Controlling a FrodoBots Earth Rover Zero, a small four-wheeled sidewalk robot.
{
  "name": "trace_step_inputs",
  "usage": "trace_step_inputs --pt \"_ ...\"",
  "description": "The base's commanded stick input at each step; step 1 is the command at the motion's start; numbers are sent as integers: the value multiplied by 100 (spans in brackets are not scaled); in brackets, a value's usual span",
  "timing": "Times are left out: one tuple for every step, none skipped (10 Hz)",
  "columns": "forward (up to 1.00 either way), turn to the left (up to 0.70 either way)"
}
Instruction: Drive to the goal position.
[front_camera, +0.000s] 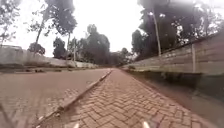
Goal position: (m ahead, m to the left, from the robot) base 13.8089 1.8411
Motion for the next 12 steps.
trace_step_inputs --pt "70 3" --pt "70 10" --pt "70 13" --pt "70 12" --pt "70 11" --pt "70 -14" --pt "70 -30" --pt "70 -35" --pt "70 -35" --pt "70 14" --pt "70 7" --pt "70 0"
